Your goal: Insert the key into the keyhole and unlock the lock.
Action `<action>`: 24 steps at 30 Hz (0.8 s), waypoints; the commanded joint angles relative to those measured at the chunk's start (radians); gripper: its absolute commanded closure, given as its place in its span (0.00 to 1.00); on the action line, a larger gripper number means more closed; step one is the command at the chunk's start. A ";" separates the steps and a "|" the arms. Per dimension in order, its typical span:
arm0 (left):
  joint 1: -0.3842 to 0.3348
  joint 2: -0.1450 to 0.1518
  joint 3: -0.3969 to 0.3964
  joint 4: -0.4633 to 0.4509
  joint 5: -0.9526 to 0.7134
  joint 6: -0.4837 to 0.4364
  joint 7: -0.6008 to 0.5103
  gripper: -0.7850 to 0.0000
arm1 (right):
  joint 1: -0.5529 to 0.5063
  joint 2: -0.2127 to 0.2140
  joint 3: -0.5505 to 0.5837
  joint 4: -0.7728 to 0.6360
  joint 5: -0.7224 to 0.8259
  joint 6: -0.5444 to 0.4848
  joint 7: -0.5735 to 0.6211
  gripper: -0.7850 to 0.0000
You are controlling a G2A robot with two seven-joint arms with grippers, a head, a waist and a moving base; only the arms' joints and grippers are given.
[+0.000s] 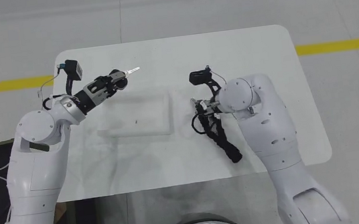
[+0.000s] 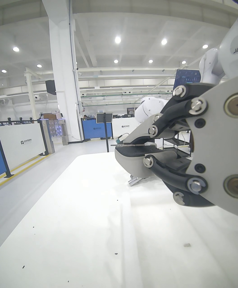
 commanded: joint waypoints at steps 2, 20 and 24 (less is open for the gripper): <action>0.000 0.000 0.000 0.000 0.000 0.000 0.000 1.00 | -0.004 0.011 0.103 -0.015 0.220 -0.064 0.045 1.00; 0.099 -0.014 -0.026 -0.105 -0.211 -0.002 0.052 1.00 | -0.154 0.054 0.325 -0.070 0.775 -0.158 -0.104 1.00; 0.080 -0.030 0.005 -0.100 -0.436 0.121 -0.002 1.00 | -0.127 0.070 0.399 0.044 1.109 -0.180 -0.058 1.00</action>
